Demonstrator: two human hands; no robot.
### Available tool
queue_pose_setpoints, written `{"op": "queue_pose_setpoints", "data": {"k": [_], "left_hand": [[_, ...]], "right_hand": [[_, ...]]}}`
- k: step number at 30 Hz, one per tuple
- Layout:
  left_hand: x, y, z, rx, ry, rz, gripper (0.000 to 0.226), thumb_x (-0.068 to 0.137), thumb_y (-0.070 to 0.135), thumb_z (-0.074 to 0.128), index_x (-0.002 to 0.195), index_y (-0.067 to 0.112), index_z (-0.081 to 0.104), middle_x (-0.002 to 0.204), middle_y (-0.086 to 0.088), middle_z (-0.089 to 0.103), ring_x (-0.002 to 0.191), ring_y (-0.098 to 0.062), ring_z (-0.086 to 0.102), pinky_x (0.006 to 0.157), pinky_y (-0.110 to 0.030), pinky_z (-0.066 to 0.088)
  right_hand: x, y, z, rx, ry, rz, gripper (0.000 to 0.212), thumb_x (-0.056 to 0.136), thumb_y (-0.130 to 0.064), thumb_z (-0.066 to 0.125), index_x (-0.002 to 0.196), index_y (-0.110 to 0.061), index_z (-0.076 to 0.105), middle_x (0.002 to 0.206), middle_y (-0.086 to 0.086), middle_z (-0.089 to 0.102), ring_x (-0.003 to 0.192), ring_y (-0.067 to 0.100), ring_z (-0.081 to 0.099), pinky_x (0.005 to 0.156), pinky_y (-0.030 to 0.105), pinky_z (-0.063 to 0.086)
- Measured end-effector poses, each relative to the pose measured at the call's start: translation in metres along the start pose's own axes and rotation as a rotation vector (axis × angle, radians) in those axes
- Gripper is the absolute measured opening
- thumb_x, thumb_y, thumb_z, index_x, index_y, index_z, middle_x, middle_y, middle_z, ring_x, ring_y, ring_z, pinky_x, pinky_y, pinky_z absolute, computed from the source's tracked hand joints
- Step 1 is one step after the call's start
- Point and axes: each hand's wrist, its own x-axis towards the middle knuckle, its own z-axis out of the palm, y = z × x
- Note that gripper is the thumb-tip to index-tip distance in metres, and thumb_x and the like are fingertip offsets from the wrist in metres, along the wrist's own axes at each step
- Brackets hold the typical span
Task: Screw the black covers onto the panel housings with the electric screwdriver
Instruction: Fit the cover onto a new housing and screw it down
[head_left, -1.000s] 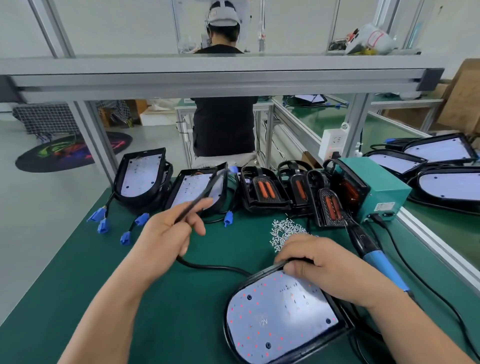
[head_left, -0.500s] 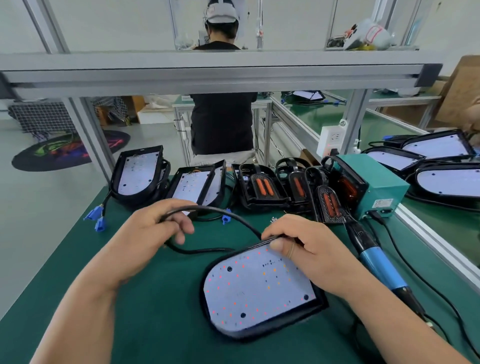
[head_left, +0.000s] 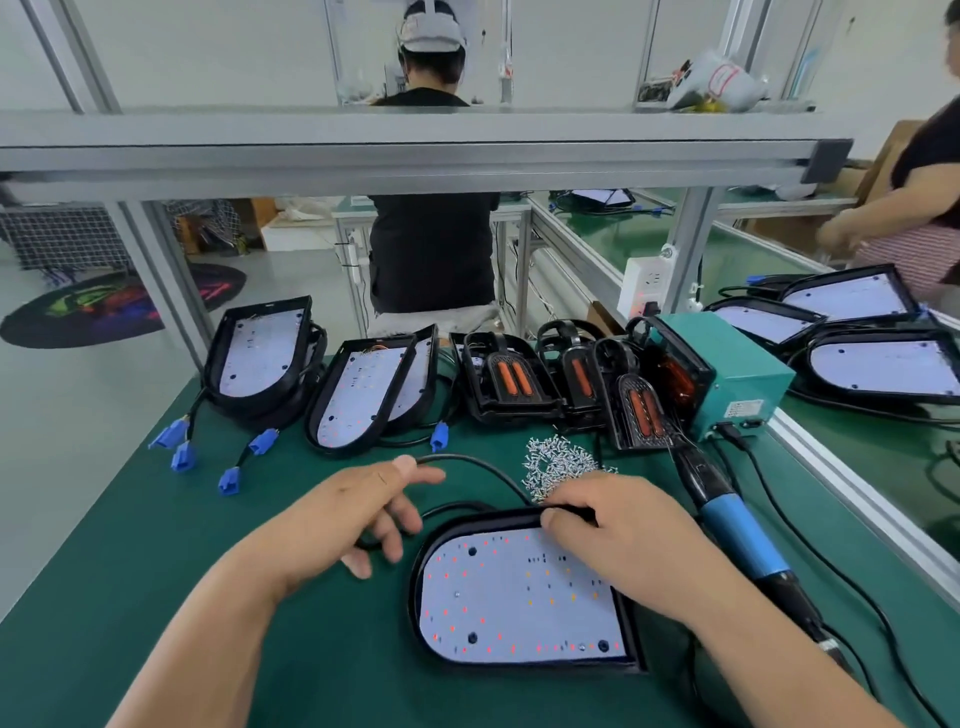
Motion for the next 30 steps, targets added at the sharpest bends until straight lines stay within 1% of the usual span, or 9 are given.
{"op": "queue_pose_setpoints", "data": {"k": [3,8,12,16,19,21,23,26,30], "left_hand": [[0.002,-0.001,-0.003,-0.013,0.098,-0.054,0.031,0.111,0.04,0.043,0.122,0.034,0.072,0.094,-0.007,0.075,0.074,-0.021,0.072,0.051,-0.031,0.049],[0.0,-0.003,-0.016,0.03,0.019,-0.074,0.039,0.088,0.034,0.052,0.113,0.053,0.076,0.089,0.004,0.073,0.075,-0.01,0.064,0.069,-0.029,0.054],[0.003,-0.007,-0.023,0.196,0.106,-0.013,0.043,0.094,0.021,0.052,0.1,0.056,0.077,0.091,0.008,0.076,0.083,-0.015,0.067,0.081,-0.028,0.051],[0.002,-0.006,-0.026,0.32,0.093,-0.007,0.043,0.085,0.027,0.049,0.104,0.056,0.076,0.091,0.006,0.076,0.092,-0.038,0.067,0.08,-0.039,0.053],[0.0,-0.005,-0.023,0.405,0.169,0.028,0.046,0.096,0.023,0.05,0.103,0.062,0.073,0.098,0.027,0.074,0.094,-0.011,0.07,0.087,-0.033,0.056],[-0.001,-0.001,-0.017,0.464,0.252,0.131,0.048,0.102,0.02,0.051,0.111,0.062,0.071,0.108,0.04,0.066,0.11,0.01,0.06,0.09,-0.014,0.045],[-0.001,0.001,-0.013,0.49,0.284,0.254,0.049,0.105,0.019,0.049,0.127,0.059,0.066,0.111,0.035,0.06,0.114,0.008,0.053,0.094,-0.018,0.042],[0.0,0.002,-0.008,0.679,0.357,0.412,0.044,0.104,0.029,0.051,0.14,0.052,0.061,0.117,0.03,0.055,0.119,0.001,0.044,0.109,-0.032,0.033],[-0.002,0.002,-0.002,0.799,0.339,0.487,0.046,0.096,0.062,0.045,0.138,0.054,0.062,0.132,0.028,0.047,0.133,-0.003,0.034,0.119,-0.034,0.017]], "right_hand": [[0.002,0.005,-0.014,0.091,-0.113,-0.045,0.044,0.091,-0.055,0.047,0.082,-0.013,0.055,0.077,0.007,0.058,0.072,0.021,0.056,0.075,0.048,0.051],[0.009,0.005,-0.014,0.146,-0.253,-0.099,0.046,0.096,-0.059,0.052,0.077,-0.018,0.058,0.074,0.008,0.056,0.072,0.028,0.054,0.07,0.05,0.048],[0.014,0.008,-0.022,0.085,-0.116,-0.038,0.057,0.093,-0.081,0.044,0.089,-0.029,0.068,0.082,-0.005,0.067,0.073,0.01,0.062,0.073,0.041,0.055],[0.038,0.034,-0.042,-0.027,0.294,0.123,0.045,0.09,-0.077,0.049,0.106,-0.039,0.068,0.1,-0.018,0.07,0.091,0.0,0.064,0.08,0.034,0.055],[0.063,0.064,-0.057,-0.31,0.376,0.298,0.069,0.092,-0.073,0.054,0.133,-0.018,0.058,0.123,0.012,0.061,0.113,0.034,0.059,0.091,0.048,0.051],[0.075,0.077,-0.058,-0.439,0.244,0.398,0.091,0.085,-0.087,0.05,0.134,-0.011,0.047,0.125,0.018,0.055,0.113,0.041,0.059,0.084,0.051,0.05],[0.081,0.082,-0.052,-0.475,0.126,0.42,0.101,0.078,-0.096,0.049,0.134,-0.011,0.042,0.127,0.018,0.054,0.11,0.041,0.063,0.074,0.048,0.048],[0.083,0.089,-0.042,-0.497,0.108,0.412,0.104,0.076,-0.096,0.052,0.136,-0.013,0.041,0.123,0.018,0.058,0.103,0.04,0.065,0.066,0.043,0.044],[0.081,0.089,-0.04,-0.491,0.107,0.417,0.086,0.083,-0.087,0.056,0.131,-0.016,0.041,0.116,0.014,0.059,0.084,0.032,0.053,0.063,0.041,0.044]]}}
